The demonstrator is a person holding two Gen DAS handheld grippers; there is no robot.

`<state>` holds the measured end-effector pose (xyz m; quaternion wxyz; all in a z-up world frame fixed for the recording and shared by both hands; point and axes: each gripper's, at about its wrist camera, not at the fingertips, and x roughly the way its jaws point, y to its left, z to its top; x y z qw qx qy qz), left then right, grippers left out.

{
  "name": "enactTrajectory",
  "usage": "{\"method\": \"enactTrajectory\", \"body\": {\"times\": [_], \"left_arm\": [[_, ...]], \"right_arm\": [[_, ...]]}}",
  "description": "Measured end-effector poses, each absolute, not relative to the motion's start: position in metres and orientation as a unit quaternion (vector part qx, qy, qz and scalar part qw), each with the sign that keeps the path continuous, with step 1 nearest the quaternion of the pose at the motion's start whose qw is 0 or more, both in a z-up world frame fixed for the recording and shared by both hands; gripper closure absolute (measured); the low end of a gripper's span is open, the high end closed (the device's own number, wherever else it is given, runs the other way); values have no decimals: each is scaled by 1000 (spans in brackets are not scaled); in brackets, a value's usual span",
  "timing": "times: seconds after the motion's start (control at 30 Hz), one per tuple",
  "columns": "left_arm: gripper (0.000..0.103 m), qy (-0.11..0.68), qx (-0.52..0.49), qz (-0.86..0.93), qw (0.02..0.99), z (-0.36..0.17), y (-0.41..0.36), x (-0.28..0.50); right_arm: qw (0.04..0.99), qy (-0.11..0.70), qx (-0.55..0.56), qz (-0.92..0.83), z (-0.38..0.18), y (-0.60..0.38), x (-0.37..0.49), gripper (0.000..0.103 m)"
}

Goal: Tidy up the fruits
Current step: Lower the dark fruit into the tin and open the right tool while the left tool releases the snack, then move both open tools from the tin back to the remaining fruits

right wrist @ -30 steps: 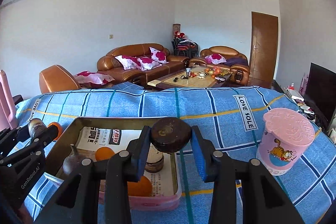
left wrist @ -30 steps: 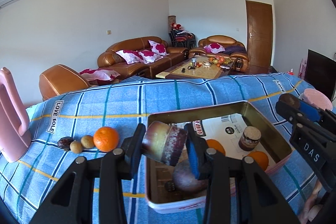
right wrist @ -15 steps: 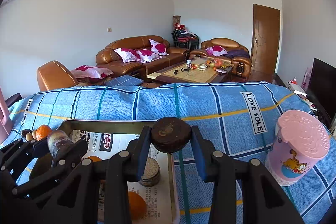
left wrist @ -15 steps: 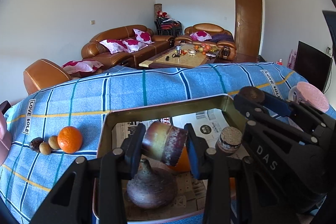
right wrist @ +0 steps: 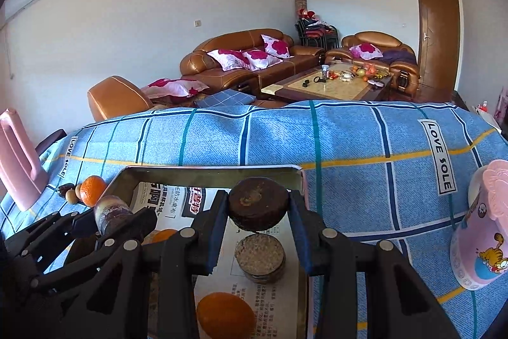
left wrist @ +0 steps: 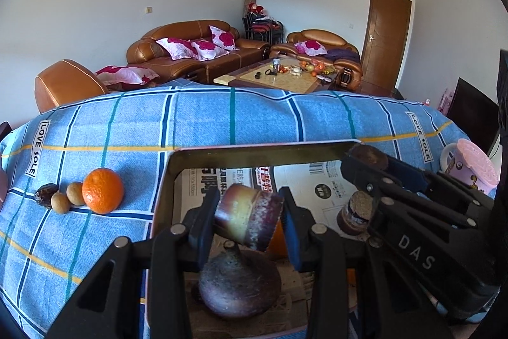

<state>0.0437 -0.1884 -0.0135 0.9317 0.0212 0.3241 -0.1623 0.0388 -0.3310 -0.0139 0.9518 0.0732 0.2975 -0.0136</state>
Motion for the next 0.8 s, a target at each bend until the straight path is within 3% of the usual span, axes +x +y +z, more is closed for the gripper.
{"method": "enactTrajectory", "body": {"times": [0.17, 0.27, 0.37, 0.43, 0.57, 0.8], "left_arm": [[64, 325, 20, -160, 932, -13, -185, 43], [58, 324, 22, -159, 932, -13, -185, 42], [28, 305, 33, -154, 939, -10, -188, 35], [0, 285, 39, -152, 946, -5, -188, 28], [0, 253, 47, -159, 953, 1, -190, 16], [0, 227, 30, -128, 965, 8, -177, 15]], "right_arm": [[954, 289, 81, -5, -12, -334, 35, 60], [956, 279, 86, 1, -10, -335, 31, 56], [962, 258, 92, 0, -6, -336, 22, 30], [967, 239, 91, -9, -3, -336, 15, 30], [971, 217, 87, -39, 3, -338, 8, 23], [975, 180, 102, -82, 9, -350, -6, 23]]}}
